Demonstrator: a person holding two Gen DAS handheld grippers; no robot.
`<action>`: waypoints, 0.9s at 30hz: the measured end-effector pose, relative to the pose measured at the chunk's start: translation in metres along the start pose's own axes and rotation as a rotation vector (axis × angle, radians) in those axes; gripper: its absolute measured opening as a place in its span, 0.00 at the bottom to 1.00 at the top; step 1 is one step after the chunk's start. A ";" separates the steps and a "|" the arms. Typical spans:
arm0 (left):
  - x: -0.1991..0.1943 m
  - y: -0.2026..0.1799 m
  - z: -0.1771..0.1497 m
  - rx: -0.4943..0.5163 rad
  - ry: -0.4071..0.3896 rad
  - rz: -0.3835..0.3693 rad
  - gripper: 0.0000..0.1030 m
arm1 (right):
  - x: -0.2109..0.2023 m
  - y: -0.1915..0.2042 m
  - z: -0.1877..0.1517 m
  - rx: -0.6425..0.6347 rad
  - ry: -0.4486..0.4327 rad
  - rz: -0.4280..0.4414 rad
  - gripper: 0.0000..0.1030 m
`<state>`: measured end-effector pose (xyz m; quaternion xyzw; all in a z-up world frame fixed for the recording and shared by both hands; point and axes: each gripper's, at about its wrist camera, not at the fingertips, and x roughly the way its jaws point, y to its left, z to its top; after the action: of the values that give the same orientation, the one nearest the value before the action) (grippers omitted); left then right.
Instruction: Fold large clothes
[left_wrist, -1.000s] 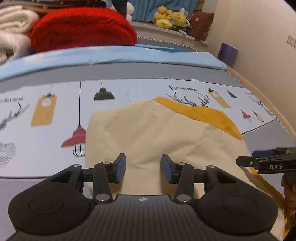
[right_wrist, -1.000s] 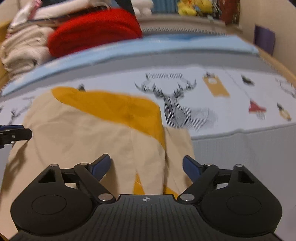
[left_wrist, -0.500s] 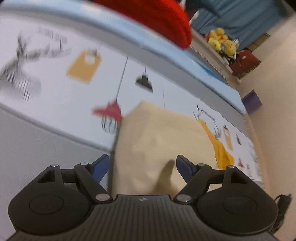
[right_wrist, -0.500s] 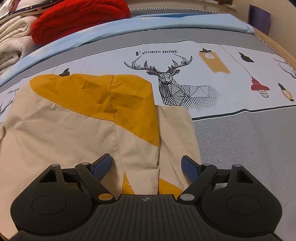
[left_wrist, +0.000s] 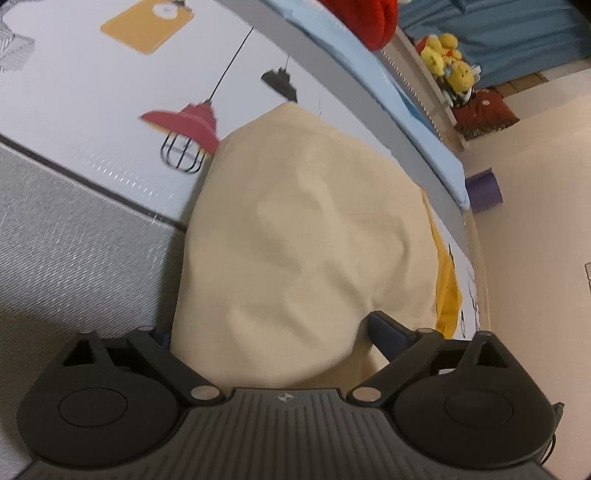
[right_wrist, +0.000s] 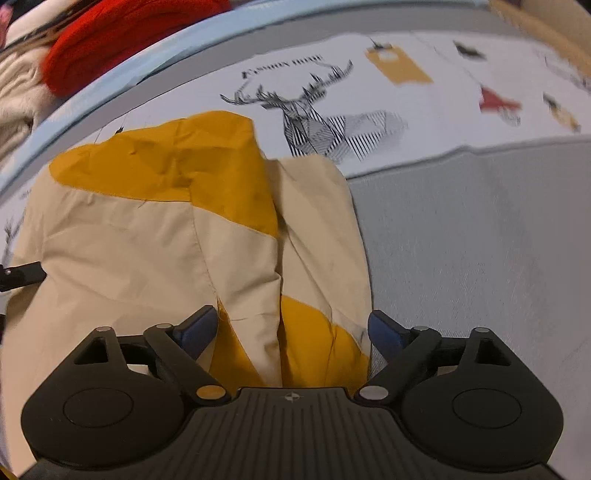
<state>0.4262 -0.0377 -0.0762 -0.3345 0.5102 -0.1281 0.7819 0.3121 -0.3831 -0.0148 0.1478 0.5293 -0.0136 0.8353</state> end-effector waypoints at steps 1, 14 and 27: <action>-0.002 -0.003 -0.002 0.013 -0.016 0.004 0.78 | 0.002 0.000 0.000 0.008 0.005 0.003 0.86; -0.059 -0.033 0.042 0.159 -0.202 0.035 0.56 | 0.013 0.062 0.021 -0.010 -0.144 0.112 0.48; -0.104 0.026 0.065 -0.010 -0.212 0.138 0.73 | 0.031 0.085 0.028 -0.100 -0.140 0.097 0.32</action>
<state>0.4338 0.0632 -0.0023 -0.3143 0.4470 -0.0352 0.8368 0.3658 -0.3048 -0.0115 0.1300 0.4617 0.0429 0.8764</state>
